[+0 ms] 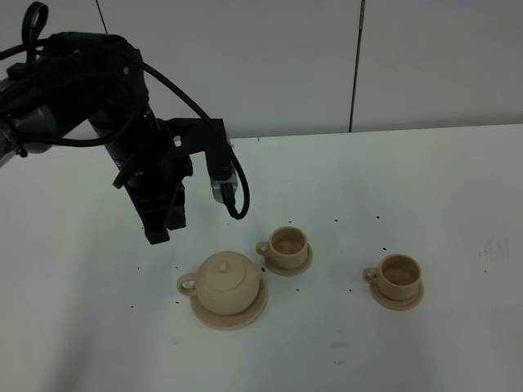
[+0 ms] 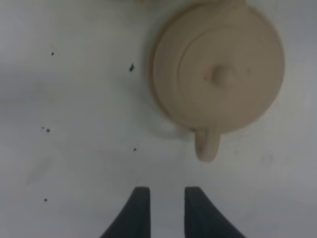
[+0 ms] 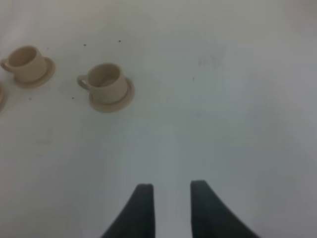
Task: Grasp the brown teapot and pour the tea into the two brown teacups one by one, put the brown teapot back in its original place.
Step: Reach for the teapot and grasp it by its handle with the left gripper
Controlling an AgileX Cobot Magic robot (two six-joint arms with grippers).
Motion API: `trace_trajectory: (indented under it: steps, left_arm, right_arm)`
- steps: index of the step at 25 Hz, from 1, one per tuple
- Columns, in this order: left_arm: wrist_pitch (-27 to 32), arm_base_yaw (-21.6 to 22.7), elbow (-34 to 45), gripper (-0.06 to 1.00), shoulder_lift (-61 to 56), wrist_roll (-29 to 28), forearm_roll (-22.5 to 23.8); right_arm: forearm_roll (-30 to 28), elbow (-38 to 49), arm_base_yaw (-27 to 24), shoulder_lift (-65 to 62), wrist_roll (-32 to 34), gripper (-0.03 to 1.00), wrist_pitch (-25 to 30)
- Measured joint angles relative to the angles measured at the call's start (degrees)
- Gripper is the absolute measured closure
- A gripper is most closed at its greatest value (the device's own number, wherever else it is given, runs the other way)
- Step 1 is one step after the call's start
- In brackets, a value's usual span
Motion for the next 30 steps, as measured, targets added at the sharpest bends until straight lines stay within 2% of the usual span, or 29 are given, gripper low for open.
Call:
trace_trajectory:
  steps: [9, 17, 30]
  left_arm:
    - [0.00, -0.06, 0.00, 0.70, 0.47, 0.64, -0.16]
    - [0.04, -0.28, 1.24, 0.56, 3.63, 0.64, -1.69]
    - [0.04, -0.85, 1.24, 0.53, 4.42, 0.64, 1.19]
  right_arm:
    - [0.00, 0.00, 0.00, 0.00, 0.00, 0.78, 0.00]
    - [0.00, 0.00, 0.00, 0.00, 0.00, 0.77, 0.00]
    - [0.00, 0.00, 0.00, 0.00, 0.12, 0.75, 0.00]
